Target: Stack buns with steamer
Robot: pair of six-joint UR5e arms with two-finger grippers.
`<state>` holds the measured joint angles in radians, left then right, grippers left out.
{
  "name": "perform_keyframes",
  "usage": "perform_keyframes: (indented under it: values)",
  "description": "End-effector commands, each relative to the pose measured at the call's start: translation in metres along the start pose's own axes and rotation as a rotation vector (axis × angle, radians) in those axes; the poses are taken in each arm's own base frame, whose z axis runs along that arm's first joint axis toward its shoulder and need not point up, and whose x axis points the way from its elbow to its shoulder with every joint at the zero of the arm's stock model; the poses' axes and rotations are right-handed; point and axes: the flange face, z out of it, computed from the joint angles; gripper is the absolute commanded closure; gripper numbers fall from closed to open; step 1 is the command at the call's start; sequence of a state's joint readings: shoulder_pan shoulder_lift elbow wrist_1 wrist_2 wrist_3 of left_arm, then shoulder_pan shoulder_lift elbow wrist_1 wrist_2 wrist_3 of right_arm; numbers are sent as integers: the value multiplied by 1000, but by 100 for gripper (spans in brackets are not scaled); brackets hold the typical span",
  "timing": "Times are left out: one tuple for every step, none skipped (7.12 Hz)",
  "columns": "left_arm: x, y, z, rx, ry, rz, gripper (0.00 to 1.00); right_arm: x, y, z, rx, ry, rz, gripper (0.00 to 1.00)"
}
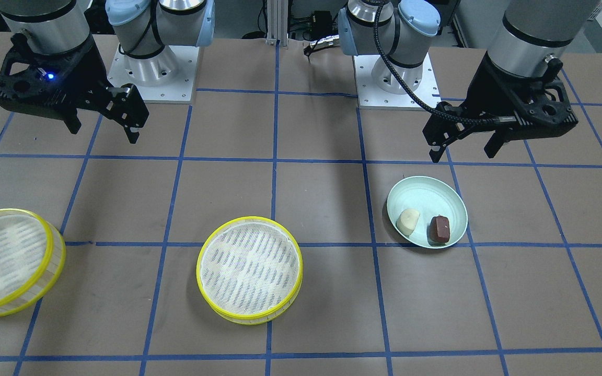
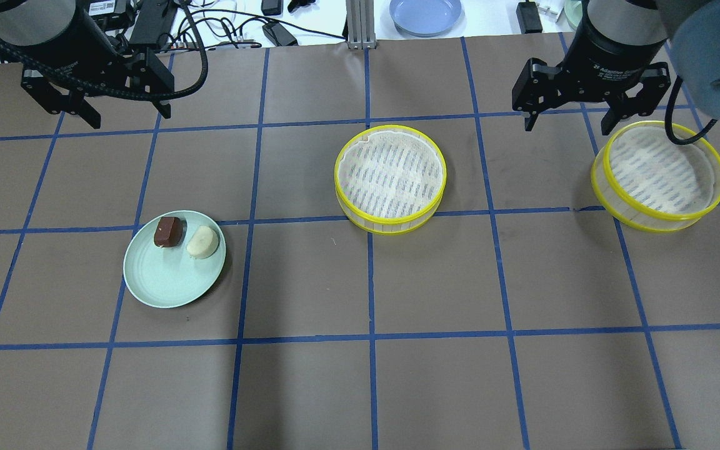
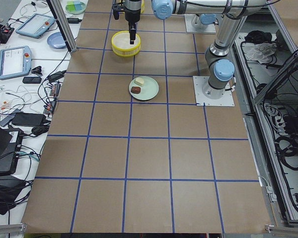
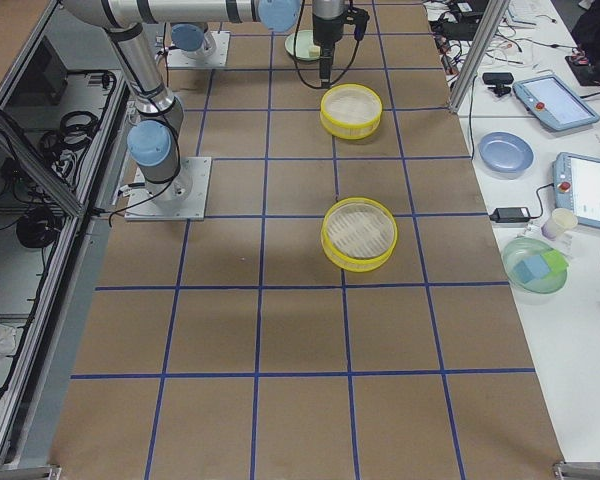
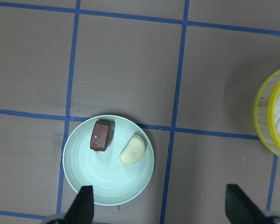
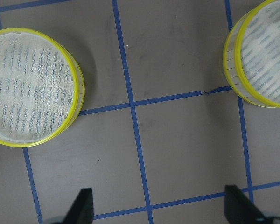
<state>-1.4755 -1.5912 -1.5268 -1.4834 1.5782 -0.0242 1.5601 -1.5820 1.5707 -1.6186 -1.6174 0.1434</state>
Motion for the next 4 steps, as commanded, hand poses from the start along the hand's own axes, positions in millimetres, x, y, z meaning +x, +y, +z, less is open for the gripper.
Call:
perform_keyframes:
  values:
    - [-1, 0, 1, -2, 2, 0, 0, -1, 1, 0, -9, -7, -1, 0]
    - [-6, -1, 1, -1, 3, -8, 0, -1, 2, 1, -13, -10, -3, 0]
    - [-7, -2, 2, -4, -8, -8, 0, -2, 2, 0, -11, -15, -6, 0]
    - [-8, -6, 11, -22, -10, -9, 0, -2, 1, 0, -11, -15, -6, 0]
